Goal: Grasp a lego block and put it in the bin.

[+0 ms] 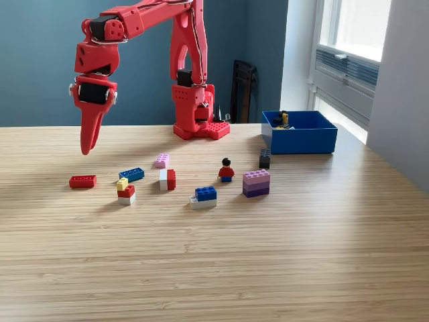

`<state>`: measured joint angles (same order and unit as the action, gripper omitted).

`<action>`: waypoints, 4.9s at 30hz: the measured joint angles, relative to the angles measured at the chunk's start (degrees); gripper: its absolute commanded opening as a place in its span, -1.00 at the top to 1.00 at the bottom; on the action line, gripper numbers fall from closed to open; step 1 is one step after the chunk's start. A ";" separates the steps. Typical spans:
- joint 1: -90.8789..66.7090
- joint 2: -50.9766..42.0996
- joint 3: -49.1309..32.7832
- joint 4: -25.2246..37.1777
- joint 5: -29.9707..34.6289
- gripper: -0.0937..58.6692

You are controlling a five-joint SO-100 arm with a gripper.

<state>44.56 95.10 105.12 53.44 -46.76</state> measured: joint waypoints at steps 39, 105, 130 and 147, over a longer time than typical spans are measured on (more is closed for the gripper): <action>-4.04 -27.77 -23.38 13.80 18.02 1.00; -106.88 -8.44 -25.58 43.33 60.29 0.79; -53.61 -8.44 -25.14 43.33 48.69 0.99; -51.42 -8.44 -23.20 43.33 47.72 0.99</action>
<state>-6.86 86.66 81.91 96.77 0.97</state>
